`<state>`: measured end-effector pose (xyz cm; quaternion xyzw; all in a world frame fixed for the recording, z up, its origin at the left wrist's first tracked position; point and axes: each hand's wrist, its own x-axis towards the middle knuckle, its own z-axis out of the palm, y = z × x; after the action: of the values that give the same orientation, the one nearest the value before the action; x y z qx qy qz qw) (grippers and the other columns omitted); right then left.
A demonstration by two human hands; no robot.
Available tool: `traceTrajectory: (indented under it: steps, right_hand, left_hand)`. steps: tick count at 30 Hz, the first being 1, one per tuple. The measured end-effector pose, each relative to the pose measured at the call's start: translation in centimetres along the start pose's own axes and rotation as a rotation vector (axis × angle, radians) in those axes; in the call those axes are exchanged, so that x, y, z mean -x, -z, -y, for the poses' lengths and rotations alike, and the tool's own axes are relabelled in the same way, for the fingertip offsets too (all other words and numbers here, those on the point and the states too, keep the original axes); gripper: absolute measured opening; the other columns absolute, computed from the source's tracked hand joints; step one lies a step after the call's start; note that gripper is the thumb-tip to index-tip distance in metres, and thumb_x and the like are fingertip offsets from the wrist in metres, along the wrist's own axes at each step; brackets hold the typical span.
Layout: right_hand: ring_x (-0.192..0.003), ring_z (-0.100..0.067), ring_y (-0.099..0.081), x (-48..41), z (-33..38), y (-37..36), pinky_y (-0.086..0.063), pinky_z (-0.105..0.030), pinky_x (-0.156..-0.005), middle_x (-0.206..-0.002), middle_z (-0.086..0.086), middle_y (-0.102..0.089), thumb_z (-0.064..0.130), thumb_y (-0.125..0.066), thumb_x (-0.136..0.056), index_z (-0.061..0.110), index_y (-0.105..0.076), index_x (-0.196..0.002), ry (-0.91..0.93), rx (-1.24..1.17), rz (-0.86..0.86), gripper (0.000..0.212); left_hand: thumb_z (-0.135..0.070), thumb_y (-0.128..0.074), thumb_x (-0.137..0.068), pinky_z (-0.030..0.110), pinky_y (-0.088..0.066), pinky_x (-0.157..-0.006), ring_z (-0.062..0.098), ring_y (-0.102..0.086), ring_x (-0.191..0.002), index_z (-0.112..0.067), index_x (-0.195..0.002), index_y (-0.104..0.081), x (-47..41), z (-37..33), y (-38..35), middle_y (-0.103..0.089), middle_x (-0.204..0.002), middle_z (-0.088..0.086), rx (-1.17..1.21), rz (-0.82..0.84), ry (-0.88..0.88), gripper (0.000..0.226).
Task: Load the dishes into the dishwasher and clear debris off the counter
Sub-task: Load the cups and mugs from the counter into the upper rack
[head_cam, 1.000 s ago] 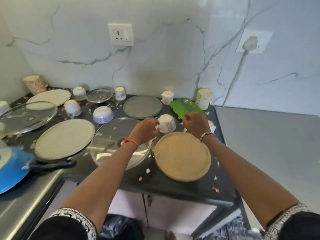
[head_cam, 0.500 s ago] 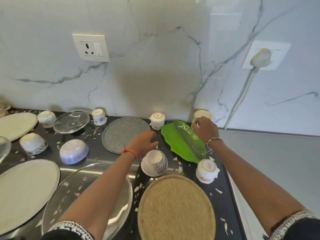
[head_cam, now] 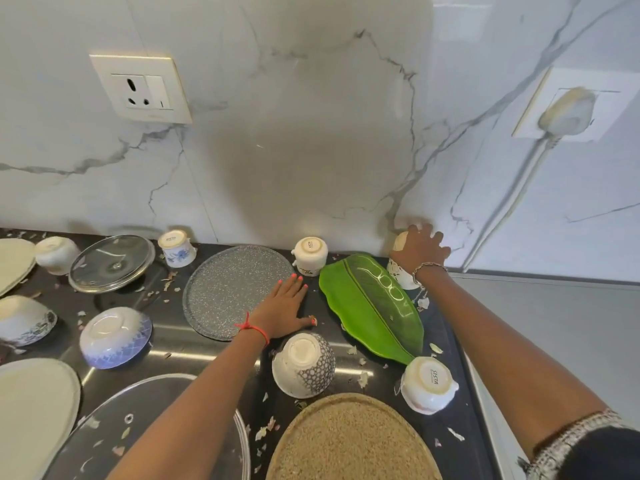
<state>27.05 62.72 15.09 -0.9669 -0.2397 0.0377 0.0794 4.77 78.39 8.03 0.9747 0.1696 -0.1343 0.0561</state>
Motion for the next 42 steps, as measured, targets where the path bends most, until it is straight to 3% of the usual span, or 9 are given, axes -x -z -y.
traceTrajectory:
  steps: [4,7,13,24,32,35,39,42]
  right_hand:
    - [-0.123,-0.043,-0.035,-0.6,-0.1,-0.4,-0.041,-0.045,-0.095,-0.139,-0.02,-0.027,0.04,-0.064,-0.08,0.016,-0.021,-0.141,-0.034,-0.107,0.065,0.079]
    - [-0.12,-0.041,-0.037,-0.8,-0.3,-0.2,-0.04,-0.042,-0.098,-0.136,-0.02,-0.03,0.034,-0.068,-0.078,0.013,-0.024,-0.14,-0.021,-0.119,0.057,0.079]
    - [-0.119,-0.04,-0.036,-0.6,-0.6,0.6,-0.042,-0.041,-0.089,-0.131,-0.017,-0.033,0.028,-0.074,-0.072,0.015,-0.033,-0.136,-0.008,-0.208,0.073,0.077]
    - [-0.117,-0.036,-0.042,3.7,-0.4,6.9,-0.043,-0.037,-0.084,-0.127,-0.015,-0.036,0.035,-0.077,-0.066,0.02,-0.038,-0.132,0.074,-0.171,0.018,0.078]
    - [-0.114,-0.034,-0.044,9.8,-0.3,9.3,-0.045,-0.038,-0.084,-0.125,-0.013,-0.038,0.038,-0.079,-0.063,0.02,-0.043,-0.127,0.174,-0.191,-0.026,0.076]
    - [-0.114,-0.034,-0.045,13.1,-0.6,10.0,-0.048,-0.04,-0.087,-0.125,-0.012,-0.038,0.039,-0.079,-0.063,0.019,-0.043,-0.128,0.211,-0.188,-0.039,0.077]
    - [-0.113,-0.033,-0.046,18.0,-1.0,10.9,-0.049,-0.041,-0.088,-0.124,-0.011,-0.039,0.04,-0.079,-0.062,0.021,-0.043,-0.129,0.257,-0.168,-0.074,0.078]
    - [-0.114,-0.032,-0.046,22.4,-1.4,11.4,-0.047,-0.039,-0.088,-0.124,-0.011,-0.04,0.039,-0.078,-0.064,0.022,-0.042,-0.131,0.275,-0.18,-0.094,0.078]
  left_hand:
    - [-0.06,-0.034,-0.092,0.036,0.008,-0.116,0.017,0.011,-0.145,-0.009,-0.15,0.001,-0.4,0.2,0.0,0.008,-0.157,0.007,-0.013,0.045,-0.018,0.084]
    - [-0.06,-0.034,-0.092,0.036,0.008,-0.116,0.017,0.012,-0.144,-0.009,-0.15,0.001,-0.4,0.2,-0.1,0.009,-0.157,0.007,-0.008,0.05,-0.024,0.085]
    - [-0.06,-0.038,-0.091,0.038,0.006,-0.116,0.017,0.008,-0.145,-0.011,-0.15,-0.004,-0.3,0.1,0.5,0.004,-0.158,0.005,0.019,0.046,-0.016,0.084]
    - [-0.05,-0.04,-0.094,0.04,-0.001,-0.118,0.019,-0.007,-0.145,-0.01,-0.147,-0.019,3.0,-1.7,4.8,-0.017,-0.156,0.005,0.055,-0.169,-0.017,0.07]
    - [-0.059,-0.034,-0.092,0.038,0.006,-0.117,0.017,0.005,-0.145,-0.011,-0.15,-0.007,8.6,-3.5,5.5,-0.002,-0.158,0.004,0.089,-0.245,0.036,0.079]
    - [-0.076,-0.015,-0.071,0.037,0.007,-0.117,0.017,0.005,-0.145,-0.013,-0.15,-0.005,11.6,-4.5,5.3,0.0,-0.158,0.003,0.067,-0.24,0.051,0.102]
    - [-0.058,-0.037,-0.089,0.036,0.0,-0.118,0.018,-0.006,-0.145,-0.01,-0.148,-0.018,15.9,-6.3,4.7,-0.016,-0.156,0.003,0.043,-0.337,0.054,0.077]
    - [-0.045,-0.049,-0.091,0.035,-0.007,-0.117,0.02,-0.017,-0.143,-0.011,-0.144,-0.026,19.4,-7.7,4.1,-0.027,-0.151,0.004,0.072,-0.408,0.04,0.067]
